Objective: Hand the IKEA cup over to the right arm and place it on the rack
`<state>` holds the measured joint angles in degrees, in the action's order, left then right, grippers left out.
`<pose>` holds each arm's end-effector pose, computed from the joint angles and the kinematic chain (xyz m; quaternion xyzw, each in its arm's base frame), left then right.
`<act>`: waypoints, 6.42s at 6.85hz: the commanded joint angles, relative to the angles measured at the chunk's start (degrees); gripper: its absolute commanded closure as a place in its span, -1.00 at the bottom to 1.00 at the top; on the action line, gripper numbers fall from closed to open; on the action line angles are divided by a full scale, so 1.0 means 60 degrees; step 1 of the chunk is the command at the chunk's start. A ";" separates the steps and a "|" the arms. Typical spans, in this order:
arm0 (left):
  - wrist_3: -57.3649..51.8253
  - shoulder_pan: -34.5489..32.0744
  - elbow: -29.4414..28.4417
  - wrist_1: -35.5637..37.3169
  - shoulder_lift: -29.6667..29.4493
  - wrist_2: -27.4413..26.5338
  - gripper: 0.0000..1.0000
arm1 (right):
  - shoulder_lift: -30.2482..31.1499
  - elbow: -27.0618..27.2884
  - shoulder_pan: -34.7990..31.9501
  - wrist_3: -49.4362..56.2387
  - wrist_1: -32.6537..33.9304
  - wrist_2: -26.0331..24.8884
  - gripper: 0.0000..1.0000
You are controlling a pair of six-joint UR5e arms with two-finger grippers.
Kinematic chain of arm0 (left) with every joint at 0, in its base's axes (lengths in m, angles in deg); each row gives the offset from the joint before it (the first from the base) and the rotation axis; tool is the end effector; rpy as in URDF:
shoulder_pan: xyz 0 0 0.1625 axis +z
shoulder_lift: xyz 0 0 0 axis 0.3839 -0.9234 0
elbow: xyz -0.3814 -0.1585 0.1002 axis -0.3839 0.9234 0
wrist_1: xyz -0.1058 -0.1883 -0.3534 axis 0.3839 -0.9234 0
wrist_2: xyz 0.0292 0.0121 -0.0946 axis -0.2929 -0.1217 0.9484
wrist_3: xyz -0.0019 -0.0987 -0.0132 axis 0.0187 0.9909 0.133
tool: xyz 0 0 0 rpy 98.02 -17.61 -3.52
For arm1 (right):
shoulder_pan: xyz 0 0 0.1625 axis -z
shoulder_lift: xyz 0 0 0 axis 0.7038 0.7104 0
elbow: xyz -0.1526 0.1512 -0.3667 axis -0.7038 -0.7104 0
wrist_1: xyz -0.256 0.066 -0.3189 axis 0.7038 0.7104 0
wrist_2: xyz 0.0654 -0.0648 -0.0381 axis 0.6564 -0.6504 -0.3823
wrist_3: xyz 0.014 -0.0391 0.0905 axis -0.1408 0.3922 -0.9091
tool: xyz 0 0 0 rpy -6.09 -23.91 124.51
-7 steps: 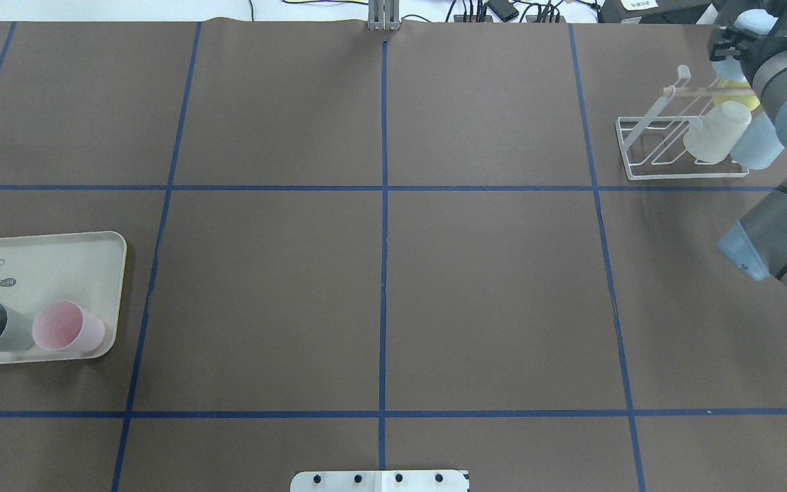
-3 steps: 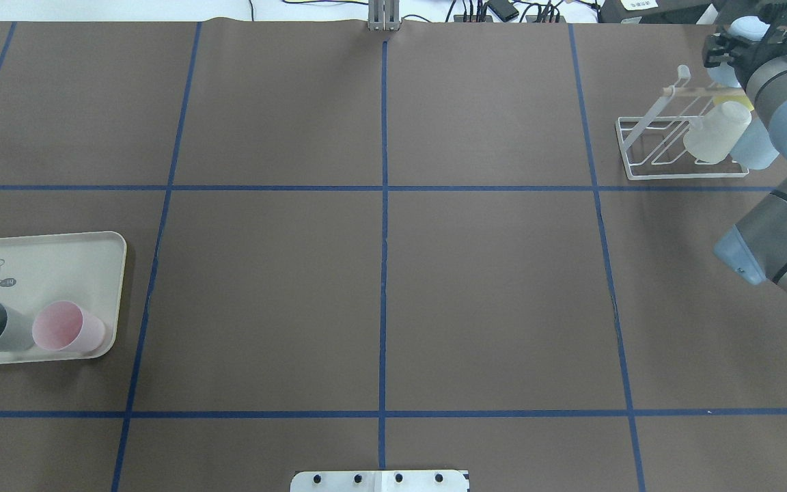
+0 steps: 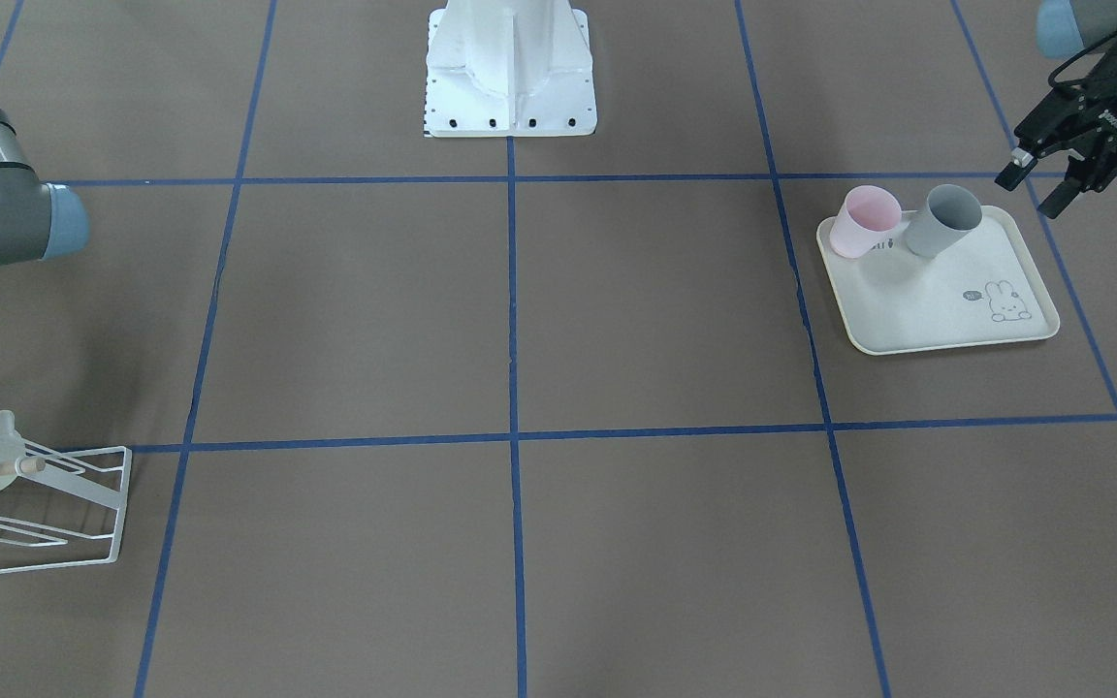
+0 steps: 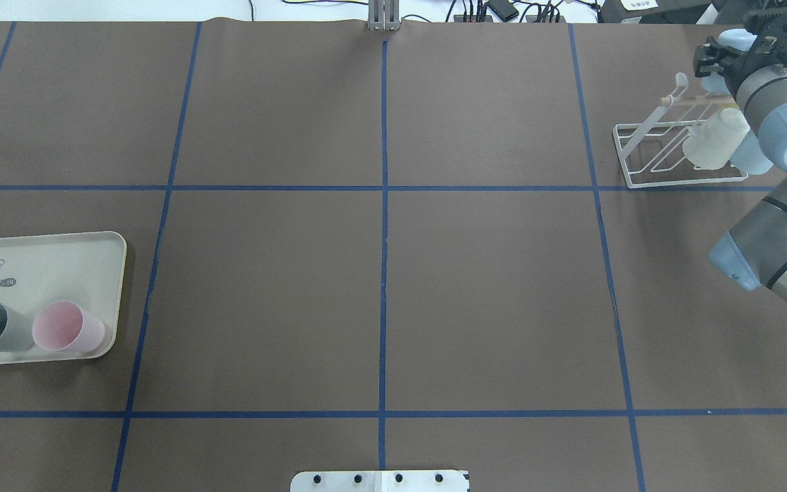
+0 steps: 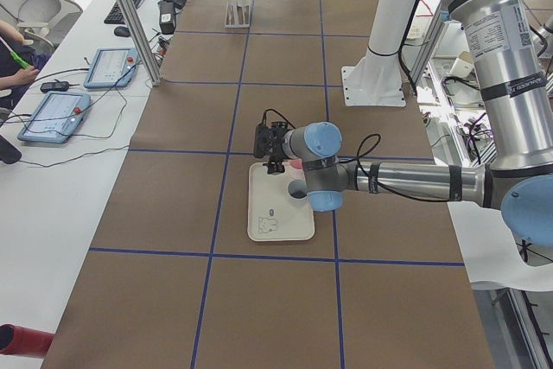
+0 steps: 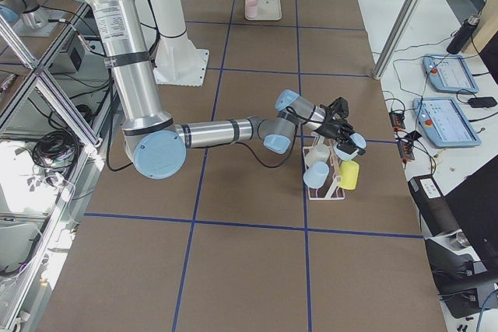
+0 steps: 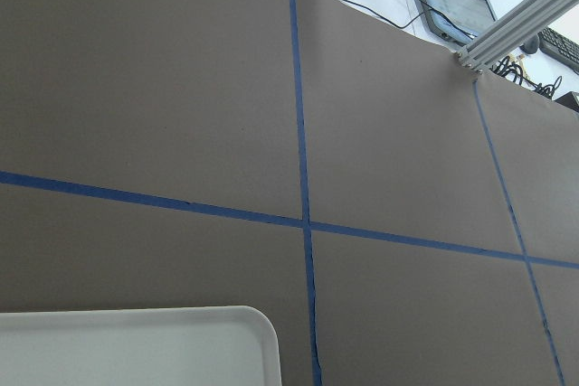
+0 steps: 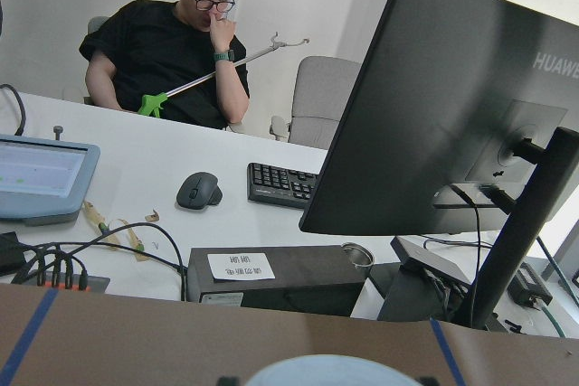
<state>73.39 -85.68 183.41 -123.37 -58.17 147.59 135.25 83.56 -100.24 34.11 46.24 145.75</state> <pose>0.0938 -0.3603 0.5076 0.2148 0.5963 -0.1311 0.7623 -0.2116 -0.6145 0.5158 0.4874 -0.1765 0.1869 0.8345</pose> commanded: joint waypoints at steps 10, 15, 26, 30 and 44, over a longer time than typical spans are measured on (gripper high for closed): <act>0.0409 0.0029 0.0016 0.0000 -0.0016 0.0085 -0.99 | -0.0503 0.0115 -0.0082 -0.1134 -0.0831 -0.1986 1.00; 0.0410 0.0044 -0.0204 -0.0015 -0.0016 0.0085 -0.99 | -0.0034 -0.0803 0.0652 -0.1416 -0.2409 -0.3295 1.00; 0.0425 0.0044 -0.0262 -0.0015 -0.0016 0.0085 -0.99 | -0.0210 -0.1437 0.1033 -0.1387 -0.2692 -0.3338 1.00; 0.0439 0.0044 -0.0233 -0.0015 -0.0016 0.0085 -0.99 | -0.0210 -0.1466 0.1209 -0.1416 -0.2692 -0.3515 1.00; 0.0908 0.0058 -0.0028 -0.0176 -0.0089 0.0129 -0.99 | -0.0137 -0.1758 0.0814 -0.1357 -0.2633 -0.3499 1.00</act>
<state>78.85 -85.33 183.25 -124.42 -58.70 148.36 134.34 73.58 -95.43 26.10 30.50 124.88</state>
